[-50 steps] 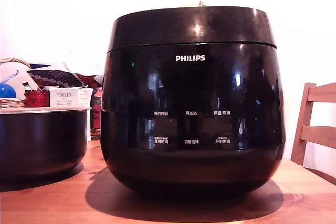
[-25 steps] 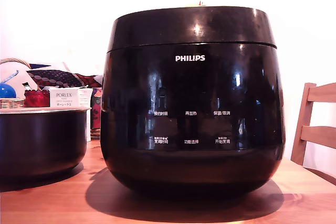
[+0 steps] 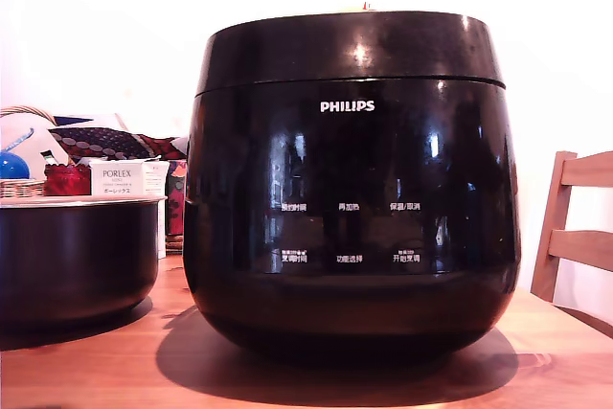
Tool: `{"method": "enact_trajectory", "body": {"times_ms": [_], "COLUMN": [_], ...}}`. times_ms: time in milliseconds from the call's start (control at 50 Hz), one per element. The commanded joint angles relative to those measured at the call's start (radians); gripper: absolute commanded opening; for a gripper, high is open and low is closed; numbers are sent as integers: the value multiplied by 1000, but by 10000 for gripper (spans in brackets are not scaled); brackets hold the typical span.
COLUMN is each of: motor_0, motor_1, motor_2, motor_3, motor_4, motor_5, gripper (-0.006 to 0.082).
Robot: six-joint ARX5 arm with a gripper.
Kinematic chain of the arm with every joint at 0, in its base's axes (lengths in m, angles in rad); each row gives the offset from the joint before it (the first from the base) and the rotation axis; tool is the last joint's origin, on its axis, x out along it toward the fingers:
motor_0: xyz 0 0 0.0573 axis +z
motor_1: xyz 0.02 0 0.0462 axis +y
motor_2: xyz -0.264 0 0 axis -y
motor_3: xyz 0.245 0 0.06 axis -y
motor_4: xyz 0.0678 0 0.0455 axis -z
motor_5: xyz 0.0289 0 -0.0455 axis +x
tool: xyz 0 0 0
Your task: Open the rice cooker by pressing the large metal button on the top of its lid with medium force
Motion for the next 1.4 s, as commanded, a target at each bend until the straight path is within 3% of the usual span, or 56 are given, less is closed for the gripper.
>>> {"method": "enact_trajectory", "body": {"times_ms": [0,100,380,800,1380], "motor_0": [-31,-78,-155,-200,-202], "motor_1": [43,110,270,500,563], "motor_2": [24,63,180,443,468], "motor_3": [6,7,-18,-293,-336], "motor_4": [-14,-16,-51,-120,-210], "motor_5": [54,101,108,181,225], "gripper": [-21,-21,-21,-21,-21]}}
